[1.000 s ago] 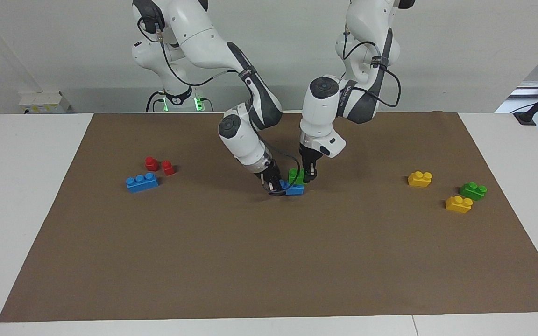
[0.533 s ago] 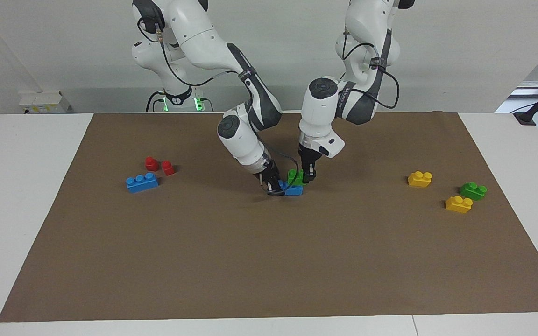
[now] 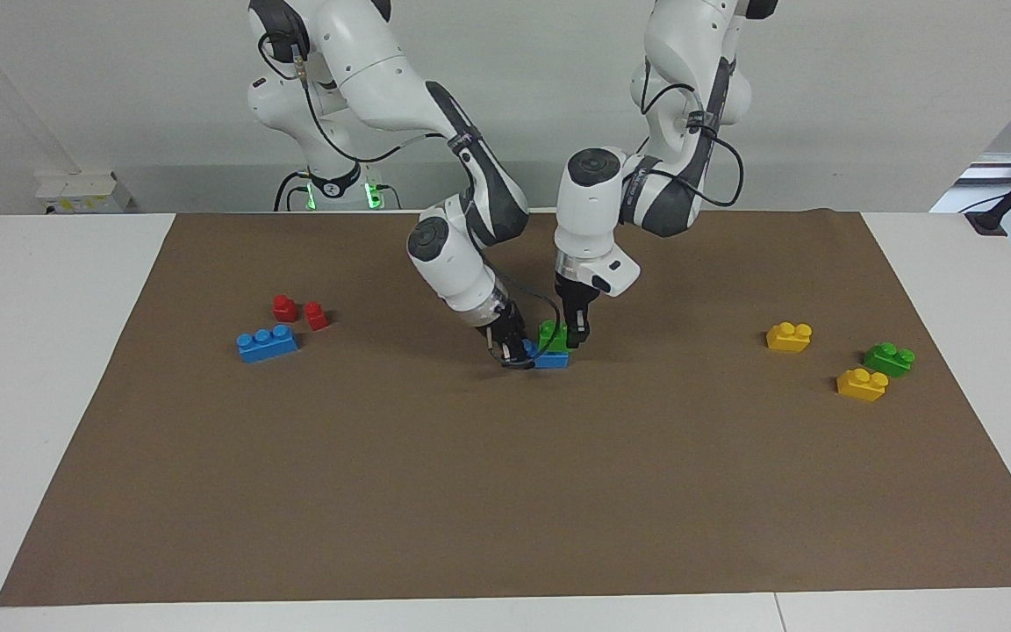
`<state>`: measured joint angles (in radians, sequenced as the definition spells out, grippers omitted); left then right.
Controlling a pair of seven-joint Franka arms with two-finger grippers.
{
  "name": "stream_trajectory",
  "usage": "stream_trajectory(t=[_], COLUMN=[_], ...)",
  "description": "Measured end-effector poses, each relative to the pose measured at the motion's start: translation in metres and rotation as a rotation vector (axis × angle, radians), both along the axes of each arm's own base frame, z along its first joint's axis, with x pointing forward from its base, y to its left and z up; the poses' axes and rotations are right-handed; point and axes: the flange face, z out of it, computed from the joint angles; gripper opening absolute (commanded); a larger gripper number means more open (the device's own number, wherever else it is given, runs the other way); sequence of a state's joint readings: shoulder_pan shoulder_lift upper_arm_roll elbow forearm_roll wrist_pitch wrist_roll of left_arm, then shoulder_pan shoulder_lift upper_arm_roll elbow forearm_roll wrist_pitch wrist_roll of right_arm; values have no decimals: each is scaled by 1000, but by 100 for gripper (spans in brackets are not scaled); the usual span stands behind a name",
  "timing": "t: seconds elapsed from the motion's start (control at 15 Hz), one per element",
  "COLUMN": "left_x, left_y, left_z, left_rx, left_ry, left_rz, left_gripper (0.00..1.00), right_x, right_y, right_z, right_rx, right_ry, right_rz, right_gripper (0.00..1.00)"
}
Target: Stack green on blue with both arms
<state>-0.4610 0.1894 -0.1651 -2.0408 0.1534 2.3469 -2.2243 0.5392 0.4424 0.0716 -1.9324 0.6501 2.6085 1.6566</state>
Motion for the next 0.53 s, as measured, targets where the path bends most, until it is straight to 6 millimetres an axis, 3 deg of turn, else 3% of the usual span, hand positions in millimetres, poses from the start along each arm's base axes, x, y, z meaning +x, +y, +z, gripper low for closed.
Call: stream_trajectory(t=[0.2,0.47,0.53], left_x=[2,2,2], left_y=[-2,-2,-2], left_z=[-13,-13,-13], left_rx=[0,0,1], left_ry=[5,3,2], left_rz=[1,0,-2], left_gripper=[0,0,36], right_x=[0,0,0], right_y=[0,0,0], right_z=[0,0,0], right_rx=[0,0,0], right_ry=[-1,-3,-4], right_rz=[0,-2,-2], right_gripper=[0,0,0])
